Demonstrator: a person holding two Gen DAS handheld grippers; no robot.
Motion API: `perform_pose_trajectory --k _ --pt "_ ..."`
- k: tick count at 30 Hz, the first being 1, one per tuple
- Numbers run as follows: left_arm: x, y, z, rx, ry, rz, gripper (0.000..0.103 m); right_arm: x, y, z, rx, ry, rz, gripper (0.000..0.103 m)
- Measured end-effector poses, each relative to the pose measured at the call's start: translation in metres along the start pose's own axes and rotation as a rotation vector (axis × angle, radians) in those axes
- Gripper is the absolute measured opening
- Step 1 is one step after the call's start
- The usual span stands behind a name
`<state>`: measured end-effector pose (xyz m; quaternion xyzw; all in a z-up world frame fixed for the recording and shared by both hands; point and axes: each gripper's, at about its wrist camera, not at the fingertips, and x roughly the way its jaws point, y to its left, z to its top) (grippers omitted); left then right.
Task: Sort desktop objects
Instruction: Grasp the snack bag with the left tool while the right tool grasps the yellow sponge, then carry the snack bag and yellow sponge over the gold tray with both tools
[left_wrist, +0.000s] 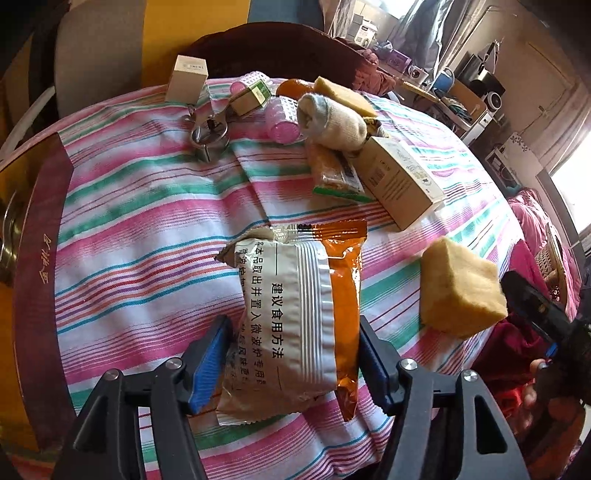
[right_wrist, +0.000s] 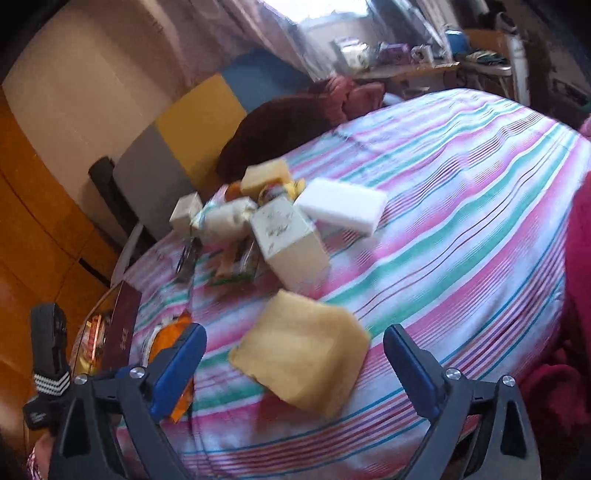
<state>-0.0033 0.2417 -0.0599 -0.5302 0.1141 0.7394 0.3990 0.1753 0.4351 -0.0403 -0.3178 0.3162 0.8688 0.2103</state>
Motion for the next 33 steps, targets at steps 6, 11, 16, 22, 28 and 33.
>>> perform_pose_trajectory --k 6,11,16,22,28,33 --pt "0.004 -0.003 0.001 0.021 -0.029 0.010 0.065 0.016 0.019 -0.004 -0.101 0.022 -0.095 0.095" --pt "0.005 0.007 -0.004 -0.008 -0.063 -0.044 0.061 0.036 0.029 -0.012 -0.190 0.053 -0.156 0.085" --pt "0.001 0.008 -0.006 -0.014 -0.076 -0.064 0.060 0.030 0.025 -0.013 -0.220 0.031 -0.152 0.077" --pt "-0.009 0.006 -0.009 0.000 -0.086 -0.071 0.060 0.018 0.043 -0.009 -0.241 0.007 -0.083 0.076" --pt "-0.033 0.014 -0.008 -0.005 -0.140 -0.069 0.060 0.017 0.079 -0.007 -0.302 0.004 0.002 0.075" --pt "-0.056 0.035 -0.009 -0.052 -0.179 -0.065 0.060 0.024 0.112 -0.004 -0.367 0.029 0.092 0.075"
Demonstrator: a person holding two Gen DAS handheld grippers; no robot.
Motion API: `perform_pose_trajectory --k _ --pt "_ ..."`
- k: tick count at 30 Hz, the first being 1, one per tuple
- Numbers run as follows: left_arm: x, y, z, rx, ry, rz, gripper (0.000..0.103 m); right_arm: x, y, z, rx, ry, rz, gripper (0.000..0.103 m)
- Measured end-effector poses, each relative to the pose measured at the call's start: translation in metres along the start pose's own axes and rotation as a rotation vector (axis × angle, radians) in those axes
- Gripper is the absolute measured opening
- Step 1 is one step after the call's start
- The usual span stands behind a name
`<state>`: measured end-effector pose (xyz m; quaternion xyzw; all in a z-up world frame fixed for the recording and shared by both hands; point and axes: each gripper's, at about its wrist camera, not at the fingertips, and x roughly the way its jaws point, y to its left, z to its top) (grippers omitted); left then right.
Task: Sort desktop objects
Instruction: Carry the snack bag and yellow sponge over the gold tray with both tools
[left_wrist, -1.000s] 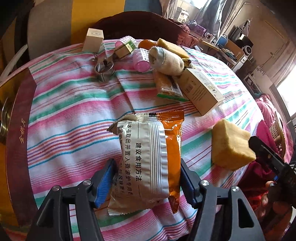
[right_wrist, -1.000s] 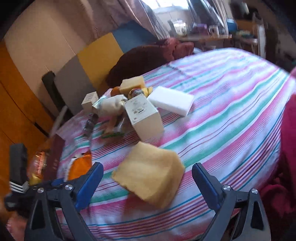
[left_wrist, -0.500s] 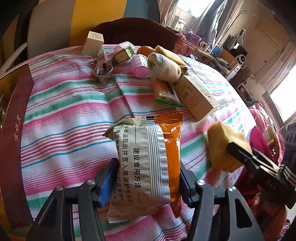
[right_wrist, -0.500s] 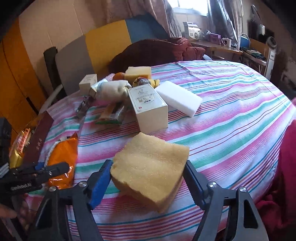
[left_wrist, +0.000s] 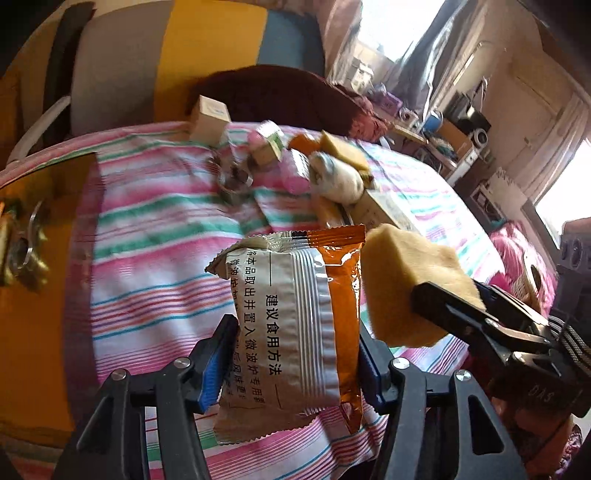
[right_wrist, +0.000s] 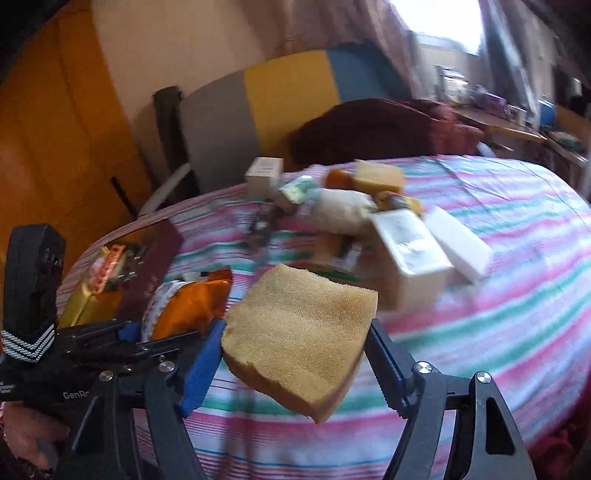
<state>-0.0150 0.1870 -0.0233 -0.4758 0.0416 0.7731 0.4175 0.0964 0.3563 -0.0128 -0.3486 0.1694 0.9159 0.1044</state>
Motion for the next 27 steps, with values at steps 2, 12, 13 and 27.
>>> perform_pose_trajectory --k 2,12,13,27 --pt "-0.011 0.011 0.003 -0.022 -0.017 0.010 0.060 0.004 0.014 0.009 -0.017 0.000 0.045 0.075" --pt "-0.069 0.098 0.025 -0.147 -0.117 0.115 0.060 0.049 0.107 0.056 -0.125 -0.001 0.232 0.075" --pt "-0.074 0.107 0.026 -0.161 -0.121 0.127 0.060 0.056 0.118 0.059 -0.132 0.002 0.251 0.075" --pt "-0.067 0.238 0.067 -0.264 -0.068 0.237 0.060 0.154 0.224 0.090 -0.188 0.086 0.307 0.075"
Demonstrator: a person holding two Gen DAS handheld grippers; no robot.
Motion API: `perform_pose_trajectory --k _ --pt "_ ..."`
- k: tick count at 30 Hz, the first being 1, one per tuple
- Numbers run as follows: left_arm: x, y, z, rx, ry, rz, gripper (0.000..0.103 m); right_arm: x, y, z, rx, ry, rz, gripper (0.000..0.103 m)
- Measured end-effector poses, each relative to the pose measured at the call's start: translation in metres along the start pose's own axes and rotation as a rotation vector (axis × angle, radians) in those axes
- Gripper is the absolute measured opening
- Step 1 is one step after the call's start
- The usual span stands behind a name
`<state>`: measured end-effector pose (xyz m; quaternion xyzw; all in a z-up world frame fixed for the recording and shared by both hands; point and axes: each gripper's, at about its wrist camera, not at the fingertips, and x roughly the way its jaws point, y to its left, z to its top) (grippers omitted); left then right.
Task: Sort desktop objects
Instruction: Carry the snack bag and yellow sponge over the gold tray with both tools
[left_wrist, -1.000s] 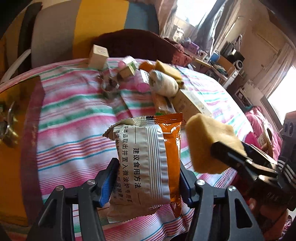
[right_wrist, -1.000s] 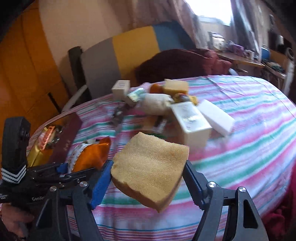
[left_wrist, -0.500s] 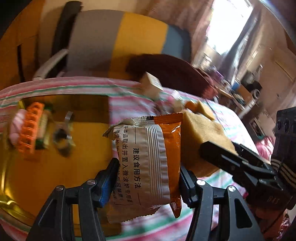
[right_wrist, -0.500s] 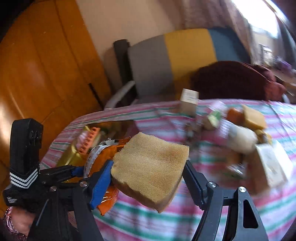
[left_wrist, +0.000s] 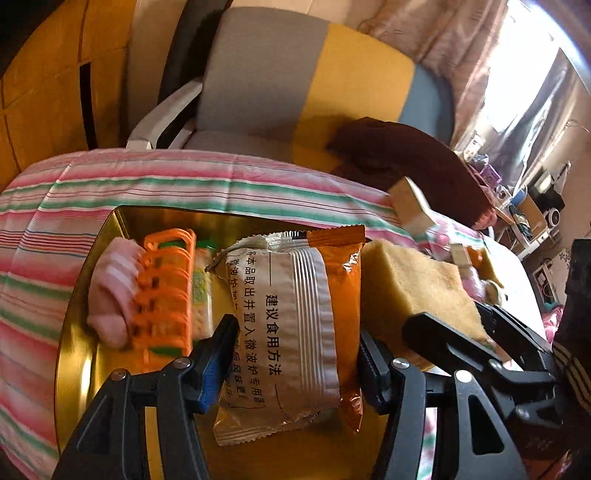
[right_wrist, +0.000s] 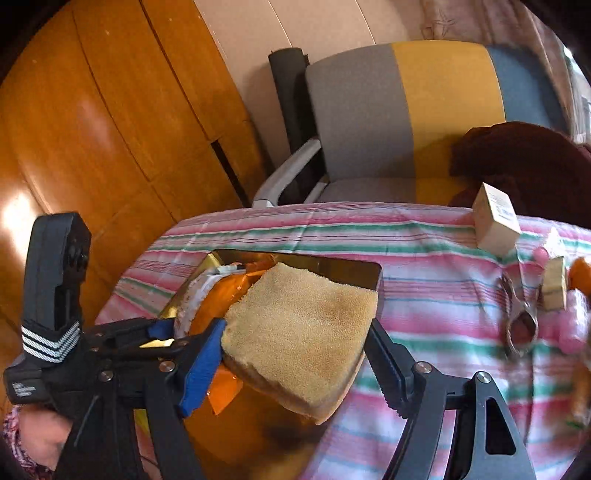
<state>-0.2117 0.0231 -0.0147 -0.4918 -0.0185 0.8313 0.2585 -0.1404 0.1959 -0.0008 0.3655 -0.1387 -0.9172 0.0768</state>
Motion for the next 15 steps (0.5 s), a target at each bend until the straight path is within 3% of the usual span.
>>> perform_pose_trajectory --k 4,7,10,13,15 --pt "0.027 0.010 0.014 0.014 0.029 0.036 0.060 0.026 -0.001 0.009 0.007 0.015 -0.038 0.077" --pt "0.041 0.020 0.020 -0.043 0.037 0.042 0.060 0.045 -0.009 0.013 0.010 0.036 -0.079 0.078" --pt "0.047 0.027 0.023 -0.087 0.032 0.053 0.065 0.054 -0.017 0.012 0.022 0.059 -0.075 0.080" --pt "0.041 0.025 0.024 -0.086 0.016 0.054 0.068 0.046 -0.022 0.008 0.040 0.048 -0.073 0.089" --pt "0.032 0.023 0.025 -0.079 -0.004 0.058 0.077 0.037 -0.022 0.003 0.037 0.024 -0.071 0.091"
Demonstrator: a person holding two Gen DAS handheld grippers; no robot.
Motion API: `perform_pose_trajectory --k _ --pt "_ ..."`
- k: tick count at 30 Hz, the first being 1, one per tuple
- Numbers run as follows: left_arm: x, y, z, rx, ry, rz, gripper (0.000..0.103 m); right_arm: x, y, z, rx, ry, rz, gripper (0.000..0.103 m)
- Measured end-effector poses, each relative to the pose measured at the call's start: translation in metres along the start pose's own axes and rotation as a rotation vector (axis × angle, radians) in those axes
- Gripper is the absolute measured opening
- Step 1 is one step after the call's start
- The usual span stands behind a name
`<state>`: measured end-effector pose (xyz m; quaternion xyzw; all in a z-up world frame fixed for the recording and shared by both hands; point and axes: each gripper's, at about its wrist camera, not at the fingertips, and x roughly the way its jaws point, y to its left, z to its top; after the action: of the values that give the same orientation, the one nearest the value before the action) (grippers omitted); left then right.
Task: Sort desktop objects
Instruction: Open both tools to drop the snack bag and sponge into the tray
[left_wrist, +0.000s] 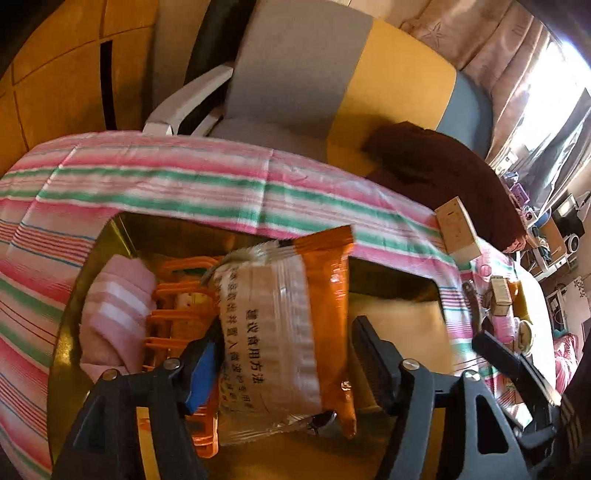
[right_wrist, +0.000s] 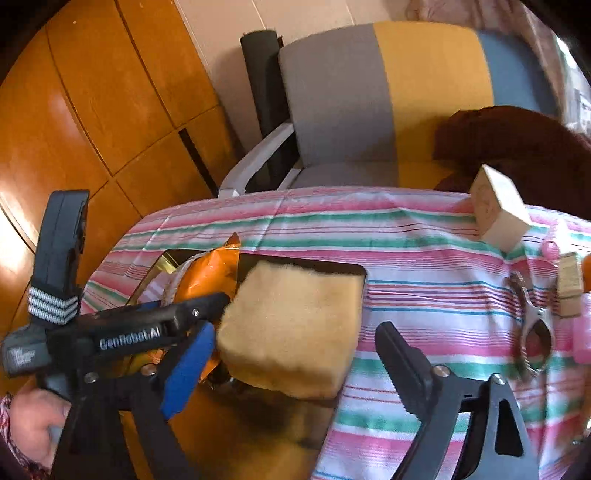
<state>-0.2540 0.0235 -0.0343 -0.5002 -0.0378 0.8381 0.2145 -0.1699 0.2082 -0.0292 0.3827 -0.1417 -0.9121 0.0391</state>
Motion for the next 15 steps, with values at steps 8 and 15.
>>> perform_pose_trajectory --k 8,15 --pt "-0.035 -0.008 -0.002 0.028 -0.132 0.078 0.077 -0.027 -0.005 -0.016 0.045 -0.050 0.037 0.091" --pt "-0.029 0.002 -0.010 0.015 -0.124 0.201 0.066 -0.040 0.014 -0.024 -0.065 -0.059 0.023 0.079"
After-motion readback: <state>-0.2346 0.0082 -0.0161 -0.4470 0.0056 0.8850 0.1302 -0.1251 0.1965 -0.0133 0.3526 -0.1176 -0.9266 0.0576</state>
